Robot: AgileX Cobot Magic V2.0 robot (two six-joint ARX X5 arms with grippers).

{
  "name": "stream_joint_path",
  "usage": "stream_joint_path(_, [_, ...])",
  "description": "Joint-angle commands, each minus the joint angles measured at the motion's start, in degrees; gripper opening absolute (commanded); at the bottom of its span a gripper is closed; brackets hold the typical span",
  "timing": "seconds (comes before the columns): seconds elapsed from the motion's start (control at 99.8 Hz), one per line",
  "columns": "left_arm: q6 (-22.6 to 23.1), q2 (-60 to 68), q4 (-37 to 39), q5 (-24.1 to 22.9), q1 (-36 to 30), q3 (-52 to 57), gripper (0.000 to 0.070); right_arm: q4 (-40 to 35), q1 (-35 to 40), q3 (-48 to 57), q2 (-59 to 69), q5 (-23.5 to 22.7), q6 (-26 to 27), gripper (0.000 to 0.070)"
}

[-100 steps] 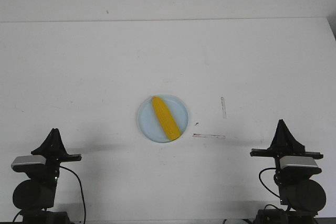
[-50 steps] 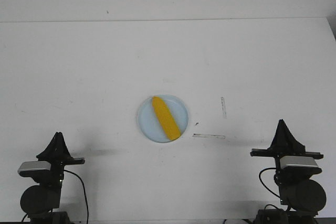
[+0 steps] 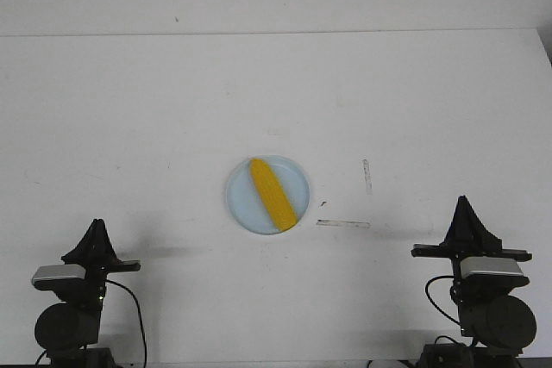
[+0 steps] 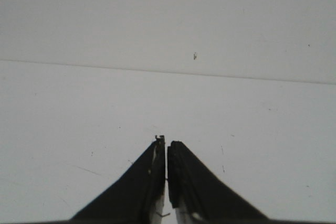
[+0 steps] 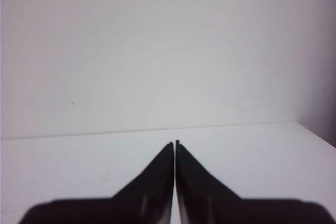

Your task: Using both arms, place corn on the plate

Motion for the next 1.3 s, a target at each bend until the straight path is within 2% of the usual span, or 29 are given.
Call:
stream_joint_path(0.0, [0.7, -0.1, 0.8, 0.1, -0.1, -1.2, 0.0001, 0.6, 0.0, 0.1, -0.1, 0.0, -0.2, 0.0003])
stream_joint_path(0.11, [2.3, -0.1, 0.9, 0.1, -0.1, -1.2, 0.0001, 0.6, 0.0, 0.1, -0.1, 0.0, -0.2, 0.0003])
stream_joint_path(1.292, [3.3, -0.1, 0.8, 1.6, -1.1, -1.2, 0.0001, 0.6, 0.0, 0.1, -0.1, 0.0, -0.2, 0.0003])
